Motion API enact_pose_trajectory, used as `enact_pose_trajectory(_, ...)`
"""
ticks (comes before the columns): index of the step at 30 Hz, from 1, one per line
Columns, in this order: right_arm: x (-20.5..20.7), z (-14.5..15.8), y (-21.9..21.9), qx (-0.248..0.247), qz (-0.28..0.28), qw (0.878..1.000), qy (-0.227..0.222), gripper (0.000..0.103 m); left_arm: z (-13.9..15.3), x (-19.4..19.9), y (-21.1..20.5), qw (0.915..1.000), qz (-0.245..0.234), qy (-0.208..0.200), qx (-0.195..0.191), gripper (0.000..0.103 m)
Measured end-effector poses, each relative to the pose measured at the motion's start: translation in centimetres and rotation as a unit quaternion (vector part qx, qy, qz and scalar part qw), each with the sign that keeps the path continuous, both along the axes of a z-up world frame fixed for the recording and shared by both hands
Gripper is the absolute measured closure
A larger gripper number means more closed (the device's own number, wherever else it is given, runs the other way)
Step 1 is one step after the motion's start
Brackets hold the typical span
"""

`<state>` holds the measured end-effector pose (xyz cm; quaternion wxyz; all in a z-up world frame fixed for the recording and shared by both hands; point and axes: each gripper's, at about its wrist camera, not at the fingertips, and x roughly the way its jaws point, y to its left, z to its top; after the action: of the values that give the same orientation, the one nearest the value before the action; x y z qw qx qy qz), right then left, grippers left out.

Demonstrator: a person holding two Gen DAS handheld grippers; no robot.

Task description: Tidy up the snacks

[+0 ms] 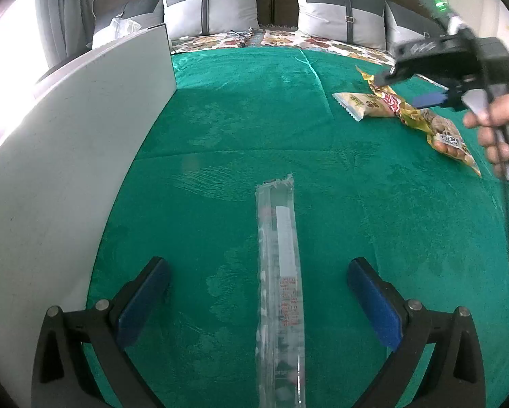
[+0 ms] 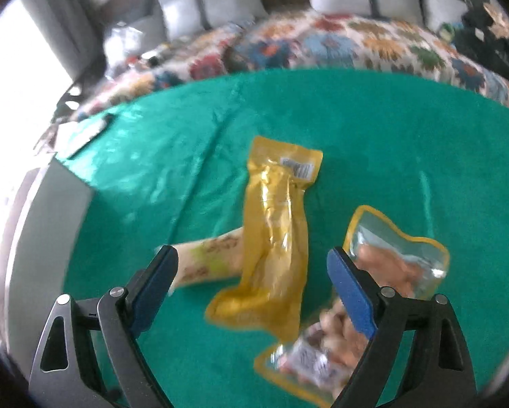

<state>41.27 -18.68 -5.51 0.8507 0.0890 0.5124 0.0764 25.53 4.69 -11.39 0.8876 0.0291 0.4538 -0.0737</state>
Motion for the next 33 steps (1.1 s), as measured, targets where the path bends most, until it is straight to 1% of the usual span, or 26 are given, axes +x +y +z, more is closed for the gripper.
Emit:
enact_pose_trajectory(1, 0.4, -0.4, 0.1, -0.007, 0.0, 1.0, 0.009, 0.035, 0.0, 0.0, 0.1, 1.0, 0.0, 0.0, 0.0, 0.0)
enact_pose_trajectory(3, 0.8, -1.4, 0.0, -0.021, -0.01, 0.999, 0.033, 0.046, 0.0, 0.0, 0.1, 1.0, 0.0, 0.0, 0.0, 0.0)
enact_pose_trajectory(4, 0.7, -1.4, -0.1, -0.015, -0.017, 0.999, 0.036, 0.051, 0.0, 0.0, 0.1, 1.0, 0.0, 0.0, 0.0, 0.0)
enact_pose_trajectory(5, 0.5, -1.2, -0.9, -0.004, -0.032, 0.999, 0.037, 0.062, 0.0, 0.0, 0.1, 1.0, 0.0, 0.0, 0.0, 0.0)
enact_pose_trajectory(6, 0.3, -1.0, -1.7, 0.019, -0.042, 0.998, 0.037, 0.076, 0.0, 0.0, 0.1, 1.0, 0.0, 0.0, 0.0, 0.0)
enact_pose_trajectory(7, 0.2, -1.0, -2.4, 0.044, -0.048, 0.997, 0.043, 0.076, 0.0, 0.0, 0.1, 1.0, 0.0, 0.0, 0.0, 0.0)
enact_pose_trajectory(10, -1.2, -0.2, -3.4, 0.071, -0.042, 0.995, 0.048, 0.076, 0.0, 0.0, 0.1, 1.0, 0.0, 0.0, 0.0, 0.0)
enact_pose_trajectory(12, -2.9, 0.5, -3.9, 0.111, -0.038, 0.992, 0.049, 0.076, 0.0, 0.0, 0.1, 1.0, 0.0, 0.0, 0.0, 0.0)
enact_pose_trajectory(16, -8.0, 1.7, -4.8, 0.213, -0.022, 0.975, 0.055, 0.076, 0.0, 0.0, 0.1, 1.0, 0.0, 0.0, 0.0, 0.0)
enact_pose_trajectory(17, -10.3, 1.4, -5.2, 0.252, -0.017, 0.966, 0.062, 0.076, 0.0, 0.0, 0.1, 1.0, 0.0, 0.0, 0.0, 0.0)
enact_pose_trajectory(18, -11.6, 1.0, -5.4, 0.277, -0.016, 0.958, 0.068, 0.076, 0.0, 0.0, 0.1, 1.0, 0.0, 0.0, 0.0, 0.0)
enact_pose_trajectory(19, -13.5, 0.1, -5.7, 0.312, -0.018, 0.947, 0.079, 0.076, 0.0, 0.0, 0.1, 1.0, 0.0, 0.0, 0.0, 0.0)
enact_pose_trajectory(20, -16.2, -1.2, -6.0, 0.353, -0.021, 0.931, 0.094, 0.076, 0.0, 0.0, 0.1, 1.0, 0.0, 0.0, 0.0, 0.0)
enact_pose_trajectory(21, -18.1, -2.2, -6.2, 0.369, -0.025, 0.923, 0.103, 0.076, 0.0, 0.0, 0.1, 1.0, 0.0, 0.0, 0.0, 0.0)
enact_pose_trajectory(22, -19.4, -3.1, -6.4, 0.373, -0.03, 0.921, 0.107, 0.075, 0.0, 0.0, 0.1, 1.0, 0.0, 0.0, 0.0, 0.0)
enact_pose_trajectory(23, -21.4, -4.0, -6.9, 0.366, -0.039, 0.924, 0.107, 0.075, 0.0, 0.0, 0.1, 1.0, 0.0, 0.0, 0.0, 0.0)
enact_pose_trajectory(24, -22.9, -4.7, -7.3, 0.354, -0.049, 0.928, 0.103, 0.072, 0.0, 0.0, 0.1, 1.0, 0.0, 0.0, 0.0, 0.0)
enact_pose_trajectory(25, -24.6, -5.4, -8.1, 0.343, -0.064, 0.933, 0.093, 0.069, 0.0, 0.0, 0.1, 1.0, 0.0, 0.0, 0.0, 0.0)
enact_pose_trajectory(26, -25.6, -5.4, -8.8, 0.353, -0.073, 0.93, 0.074, 0.068, 0.0, 0.0, 0.1, 1.0, 0.0, 0.0, 0.0, 0.0)
enact_pose_trajectory(28, -27.6, -4.7, -10.3, 0.33, -0.105, 0.937, 0.036, 0.062, 0.0, 0.0, 0.1, 1.0, 0.0, 0.0, 0.0, 0.0)
enact_pose_trajectory(30, -29.3, -3.6, -11.4, 0.285, -0.12, 0.951, 0.002, 0.056, -0.1, 0.1, 0.0, 1.0, 0.0, 0.0, 0.0, 0.0)
enact_pose_trajectory(31, -30.1, -2.7, -11.7, 0.242, -0.124, 0.962, -0.017, 0.05, -0.1, 0.1, 0.0, 1.0, 0.0, 0.0, 0.0, 0.0)
enact_pose_trajectory(33, -31.1, -1.3, -11.8, 0.17, -0.127, 0.976, -0.049, 0.036, -0.1, 0.1, 0.0, 1.0, 0.0, 0.0, 0.0, 0.0)
